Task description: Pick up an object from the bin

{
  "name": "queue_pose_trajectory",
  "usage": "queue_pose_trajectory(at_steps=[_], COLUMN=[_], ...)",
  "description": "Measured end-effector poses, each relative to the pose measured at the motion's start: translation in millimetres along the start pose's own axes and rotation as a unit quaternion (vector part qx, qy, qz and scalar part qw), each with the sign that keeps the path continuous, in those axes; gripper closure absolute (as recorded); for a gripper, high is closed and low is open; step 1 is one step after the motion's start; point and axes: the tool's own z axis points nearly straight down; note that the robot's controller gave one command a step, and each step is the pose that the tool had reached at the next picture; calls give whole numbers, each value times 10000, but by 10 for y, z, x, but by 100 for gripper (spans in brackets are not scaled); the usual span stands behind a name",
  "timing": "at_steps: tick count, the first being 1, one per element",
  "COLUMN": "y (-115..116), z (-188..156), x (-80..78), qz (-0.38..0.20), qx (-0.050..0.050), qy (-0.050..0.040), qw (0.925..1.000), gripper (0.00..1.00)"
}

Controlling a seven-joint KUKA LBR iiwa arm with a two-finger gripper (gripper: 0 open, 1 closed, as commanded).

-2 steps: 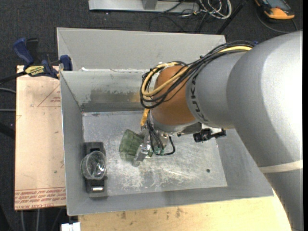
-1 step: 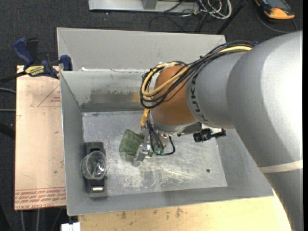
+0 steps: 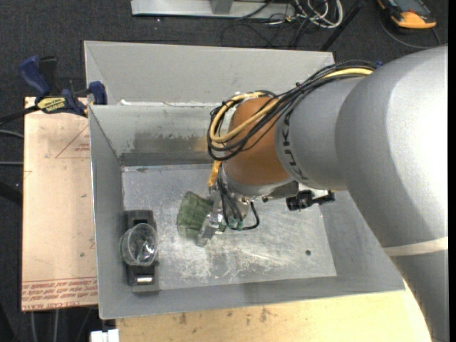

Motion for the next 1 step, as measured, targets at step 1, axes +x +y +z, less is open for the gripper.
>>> queue_pose_trajectory(at_steps=[1], y=[0], z=[0], x=[0], qz=[0], qx=[0], qy=[0], qw=[10000], gripper=[100])
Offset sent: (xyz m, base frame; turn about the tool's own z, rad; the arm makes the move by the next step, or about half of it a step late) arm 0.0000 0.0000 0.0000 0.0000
